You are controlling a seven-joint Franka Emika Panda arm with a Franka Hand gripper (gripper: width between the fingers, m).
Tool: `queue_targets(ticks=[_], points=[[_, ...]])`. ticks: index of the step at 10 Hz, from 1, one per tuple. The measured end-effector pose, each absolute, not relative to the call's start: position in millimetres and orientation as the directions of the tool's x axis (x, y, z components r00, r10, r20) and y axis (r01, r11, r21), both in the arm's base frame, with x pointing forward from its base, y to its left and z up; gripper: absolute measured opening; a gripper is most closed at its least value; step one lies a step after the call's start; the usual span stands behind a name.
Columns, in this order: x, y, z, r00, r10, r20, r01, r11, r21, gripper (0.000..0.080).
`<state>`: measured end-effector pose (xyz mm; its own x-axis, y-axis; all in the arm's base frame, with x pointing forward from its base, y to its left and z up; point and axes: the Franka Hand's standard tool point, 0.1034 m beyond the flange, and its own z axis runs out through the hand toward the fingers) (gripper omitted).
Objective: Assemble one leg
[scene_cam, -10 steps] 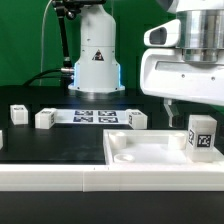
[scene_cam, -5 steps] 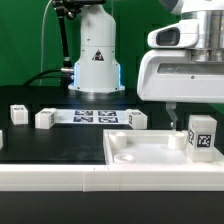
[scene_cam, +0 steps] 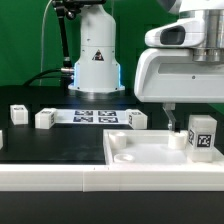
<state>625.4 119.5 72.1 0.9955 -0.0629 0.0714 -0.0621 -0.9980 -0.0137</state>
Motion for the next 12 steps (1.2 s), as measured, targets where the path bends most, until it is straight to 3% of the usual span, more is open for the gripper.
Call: queue_targets(ticks=[1,2,3,4,7,12], points=[[625.4,119.4,72.1,0.995,-0.063,0.071,-0.062,-0.998,-0.014,0.0619],[625.4,119.3,72.0,0.995,-0.063,0.071,-0.062,-0.998,-0.014,0.0440],[625.4,119.1,72.0,0.995,-0.063,0.071,-0.063,-0.998,-0.014,0.0440],[625.5,119.1,72.0,0.995,-0.064,0.071,-0.063,-0.998,-0.014,0.0289],[625.4,119.4,71.7,0.989,-0.130,0.070,-0.129,-0.991,-0.018,0.0290],[624.3,119.0,70.7,0.776,-0.628,0.047,-0.626,-0.778,-0.054,0.0291]])
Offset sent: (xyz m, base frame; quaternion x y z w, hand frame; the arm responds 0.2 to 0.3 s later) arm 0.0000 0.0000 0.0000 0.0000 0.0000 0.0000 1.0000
